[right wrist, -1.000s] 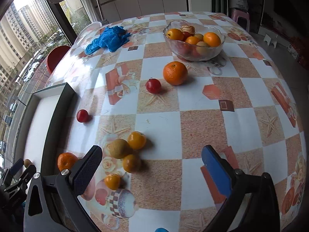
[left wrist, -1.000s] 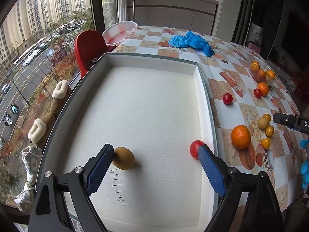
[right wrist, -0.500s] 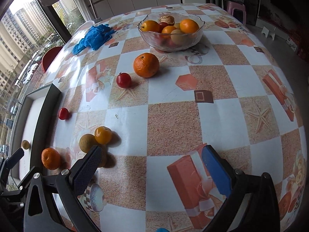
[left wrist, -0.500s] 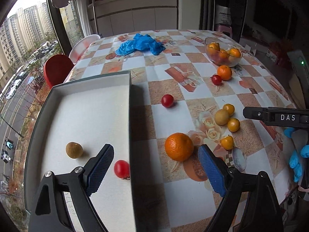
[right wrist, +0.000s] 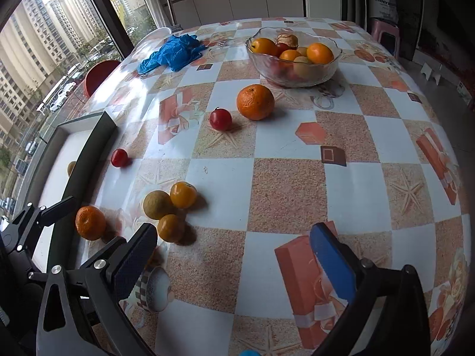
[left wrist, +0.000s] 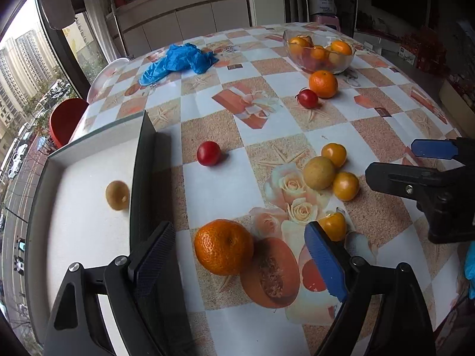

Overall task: Organize fruits
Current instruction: 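Grasp a mandarin with the left tool while the right tool grasps a yellow cherry tomato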

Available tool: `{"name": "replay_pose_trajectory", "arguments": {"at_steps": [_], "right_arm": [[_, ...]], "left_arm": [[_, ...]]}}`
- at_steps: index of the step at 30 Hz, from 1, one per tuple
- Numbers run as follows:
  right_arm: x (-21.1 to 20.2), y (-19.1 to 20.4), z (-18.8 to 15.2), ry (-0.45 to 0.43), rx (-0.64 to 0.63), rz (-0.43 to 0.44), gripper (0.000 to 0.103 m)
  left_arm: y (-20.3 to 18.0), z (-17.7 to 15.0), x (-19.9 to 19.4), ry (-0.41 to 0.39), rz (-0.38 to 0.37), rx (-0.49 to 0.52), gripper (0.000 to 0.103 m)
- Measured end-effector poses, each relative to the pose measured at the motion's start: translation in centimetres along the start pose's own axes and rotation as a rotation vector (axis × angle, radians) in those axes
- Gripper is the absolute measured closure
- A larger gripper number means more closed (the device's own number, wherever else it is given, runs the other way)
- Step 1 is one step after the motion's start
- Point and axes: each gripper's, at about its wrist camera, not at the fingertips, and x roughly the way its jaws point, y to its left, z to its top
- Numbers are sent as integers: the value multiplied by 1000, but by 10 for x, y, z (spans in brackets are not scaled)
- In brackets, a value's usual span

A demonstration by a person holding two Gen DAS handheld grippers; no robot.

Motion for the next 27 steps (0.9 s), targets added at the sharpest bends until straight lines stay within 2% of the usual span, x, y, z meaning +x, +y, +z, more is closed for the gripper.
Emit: {"name": "replay_pose_trajectory", "arguments": {"at_steps": [6,9,11,12,14,15,16,17,18,20,25,27], "right_arm": [[10,16,-2,14,-53,23,1],[18,25,1,30,-69,37,5],[22,33,3,27,-93,24,13],[23,38,3,26,-108,22,16],[24,45,3,24,-136,2,30],[24,47,3,24,-143,-1,39],[24,49,3,24,-148,-8,43],[24,49,2,26,-155,-12,54],[24,52,1,26,-175,-37,59],[22,53,-3,18,-209,-60,79],[9,31,-10,-2,-122,60,79],[4,25,-13,-11,-109,73,79]], "left_arm": [[4,-1,10,18,-29,-43,13],[7,-2,11,25,-39,-58,13],[11,-4,10,23,-51,-76,19],[14,-5,9,20,-65,-91,27],[16,-5,8,22,-62,-96,32],[16,-6,7,18,-63,-94,38],[15,-6,6,12,-70,-89,49],[14,-7,4,8,-73,-88,53],[13,-7,4,9,-82,-94,64],[14,-7,3,12,-92,-109,66],[22,-12,-1,17,-112,-152,67],[24,-14,-5,15,-117,-158,67]]}}
